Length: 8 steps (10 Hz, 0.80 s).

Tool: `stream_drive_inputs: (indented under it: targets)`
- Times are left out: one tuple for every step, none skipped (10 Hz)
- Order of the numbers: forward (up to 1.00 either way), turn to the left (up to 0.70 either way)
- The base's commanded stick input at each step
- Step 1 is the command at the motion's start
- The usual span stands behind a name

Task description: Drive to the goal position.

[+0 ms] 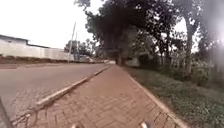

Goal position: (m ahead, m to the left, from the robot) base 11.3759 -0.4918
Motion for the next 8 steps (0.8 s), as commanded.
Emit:
stream_drive_inputs:
  targets:
    - [0.50,0.00]
    - [0.50,0.00]
    - [0.50,0.00]
    - [0.50,0.00]
    - [0.50,0.00]
    - [0.50,0.00]
    - [0.50,0.00]
    - [0.50,0.00]
